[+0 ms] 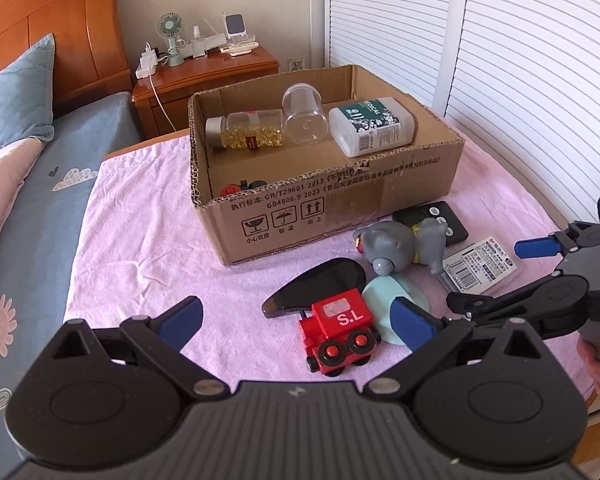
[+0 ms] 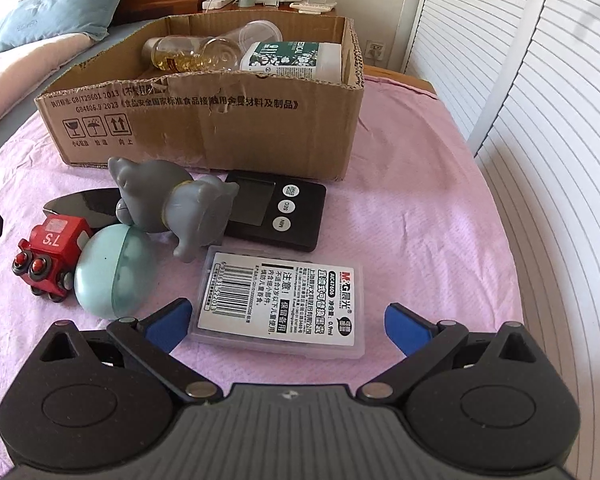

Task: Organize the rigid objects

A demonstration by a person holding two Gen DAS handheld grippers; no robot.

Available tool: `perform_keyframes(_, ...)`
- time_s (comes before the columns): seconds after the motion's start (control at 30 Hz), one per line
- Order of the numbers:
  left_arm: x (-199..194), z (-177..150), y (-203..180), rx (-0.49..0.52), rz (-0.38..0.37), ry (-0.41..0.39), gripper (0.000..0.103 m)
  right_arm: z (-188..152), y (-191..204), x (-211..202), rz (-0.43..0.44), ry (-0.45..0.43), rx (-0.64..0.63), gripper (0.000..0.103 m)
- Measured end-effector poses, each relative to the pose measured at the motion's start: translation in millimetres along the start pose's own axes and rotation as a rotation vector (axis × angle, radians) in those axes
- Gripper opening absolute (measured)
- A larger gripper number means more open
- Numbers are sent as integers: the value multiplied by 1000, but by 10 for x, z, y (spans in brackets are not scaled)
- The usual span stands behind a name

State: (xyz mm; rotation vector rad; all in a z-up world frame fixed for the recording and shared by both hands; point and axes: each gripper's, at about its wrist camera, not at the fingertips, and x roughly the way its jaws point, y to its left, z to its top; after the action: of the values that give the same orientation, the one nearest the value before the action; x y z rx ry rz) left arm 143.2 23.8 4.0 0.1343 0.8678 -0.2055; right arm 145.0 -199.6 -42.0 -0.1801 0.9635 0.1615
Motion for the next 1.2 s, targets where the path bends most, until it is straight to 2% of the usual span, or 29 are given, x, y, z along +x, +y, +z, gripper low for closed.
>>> perform_keyframes(0.2,155,8,-73,22,-5,29,100,-27,-317,21,-8,11,80,103)
perform_keyframes(0.5,508,-10,-119,21,-1,87,100,-102,-308,-5,-13,-33,79,103)
perform_keyframes(0.73,490,-106,-1,1,2,105,101,-118,-308,-20,-14,-36,80,103)
perform_keyframes(1.07,404,-284,202,1,56,140,101,-111,-309,-15,-15,-34,81,103)
perform_keyframes(1.2,398,-353,386,-38,114,150,101,-107,-309,-14,-16,-33,81,103)
